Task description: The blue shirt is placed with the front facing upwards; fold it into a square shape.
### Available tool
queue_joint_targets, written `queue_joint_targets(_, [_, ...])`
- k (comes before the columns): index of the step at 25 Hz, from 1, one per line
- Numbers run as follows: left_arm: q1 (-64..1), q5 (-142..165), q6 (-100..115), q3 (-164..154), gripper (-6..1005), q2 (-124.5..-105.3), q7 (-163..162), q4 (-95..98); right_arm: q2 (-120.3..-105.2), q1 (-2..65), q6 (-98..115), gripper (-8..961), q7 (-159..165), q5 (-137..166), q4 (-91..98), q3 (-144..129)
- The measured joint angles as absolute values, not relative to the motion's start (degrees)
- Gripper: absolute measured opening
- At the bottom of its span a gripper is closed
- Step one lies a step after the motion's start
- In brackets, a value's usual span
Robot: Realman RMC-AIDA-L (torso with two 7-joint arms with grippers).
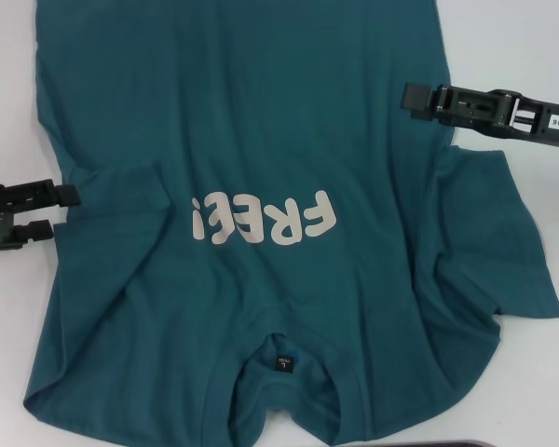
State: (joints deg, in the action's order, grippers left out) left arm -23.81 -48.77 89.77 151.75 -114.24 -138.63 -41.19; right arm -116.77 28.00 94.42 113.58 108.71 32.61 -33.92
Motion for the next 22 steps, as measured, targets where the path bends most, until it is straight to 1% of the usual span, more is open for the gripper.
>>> queue_joint_targets(13, [-24.51,-48.75,88.68,149.55,891,-114.64,-138.6,-41.26,-116.6,27.95,94.39,900,113.55,108.65,32.61,-33.92])
queue_joint_targets(22, [-24.32,-48.85,88.54,150.12,877,-114.19,-138.69,-41.79,-116.61,27.9,94.4,900,113.65,108.63,32.61,-33.92])
